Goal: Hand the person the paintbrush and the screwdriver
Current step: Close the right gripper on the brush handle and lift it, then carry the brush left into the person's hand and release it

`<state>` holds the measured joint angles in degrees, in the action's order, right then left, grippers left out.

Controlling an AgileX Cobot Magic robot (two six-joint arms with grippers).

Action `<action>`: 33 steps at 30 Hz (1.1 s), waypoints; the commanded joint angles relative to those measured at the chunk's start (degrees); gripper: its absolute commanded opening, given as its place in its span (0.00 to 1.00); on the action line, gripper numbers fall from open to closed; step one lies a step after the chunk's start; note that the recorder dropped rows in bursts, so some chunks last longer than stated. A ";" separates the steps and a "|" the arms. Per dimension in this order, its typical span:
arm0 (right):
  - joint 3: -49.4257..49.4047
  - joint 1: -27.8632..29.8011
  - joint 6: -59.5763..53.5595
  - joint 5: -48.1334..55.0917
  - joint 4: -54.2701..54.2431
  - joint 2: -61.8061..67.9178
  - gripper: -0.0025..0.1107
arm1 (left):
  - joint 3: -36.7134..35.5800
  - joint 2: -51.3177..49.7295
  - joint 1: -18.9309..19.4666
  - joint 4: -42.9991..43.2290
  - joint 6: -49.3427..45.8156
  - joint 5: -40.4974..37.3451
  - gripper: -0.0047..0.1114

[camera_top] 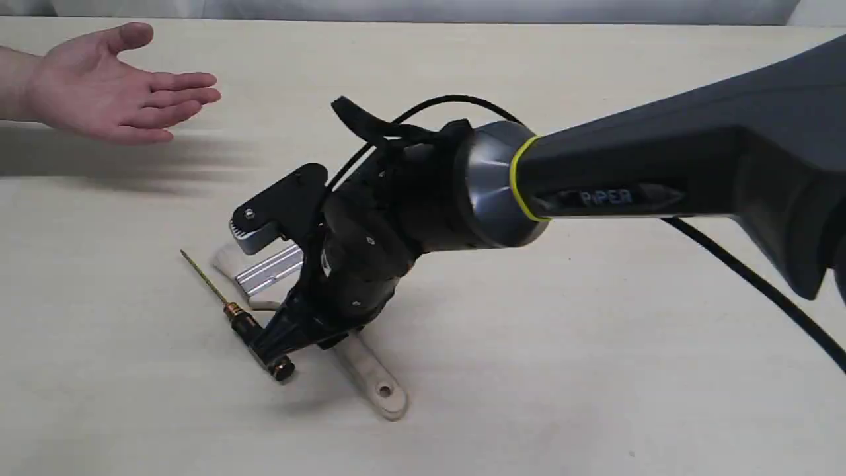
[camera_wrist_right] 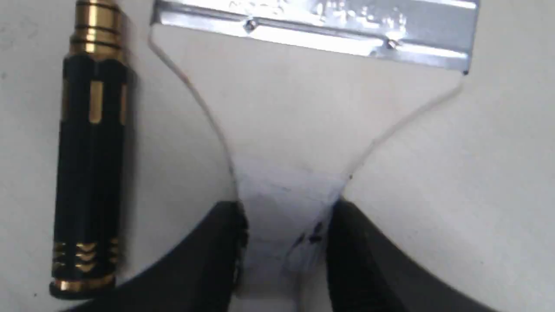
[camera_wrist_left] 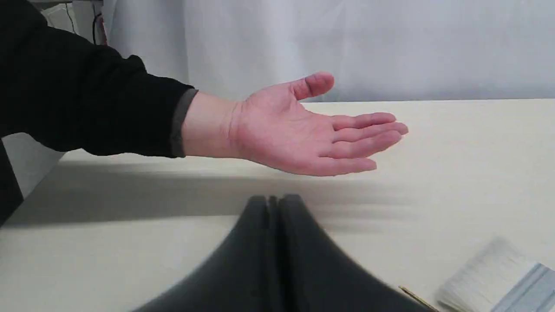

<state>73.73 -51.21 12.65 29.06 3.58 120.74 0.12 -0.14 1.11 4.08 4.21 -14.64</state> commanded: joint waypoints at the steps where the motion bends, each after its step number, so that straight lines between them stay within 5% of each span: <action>1: -0.71 0.08 0.20 4.18 0.55 1.83 0.29 | -0.12 0.14 -0.47 -0.13 0.12 0.34 0.04; 8: -0.29 0.08 0.20 4.62 1.44 1.70 0.06 | -0.12 0.14 -0.47 -0.13 0.12 0.34 0.04; 33: 8.33 -0.02 -2.69 1.09 1.79 -13.39 0.06 | -0.12 0.14 -0.47 -0.25 0.12 0.31 0.04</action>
<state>81.82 -51.37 11.40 32.90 5.77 108.69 0.12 -0.14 1.11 4.08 4.21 -14.64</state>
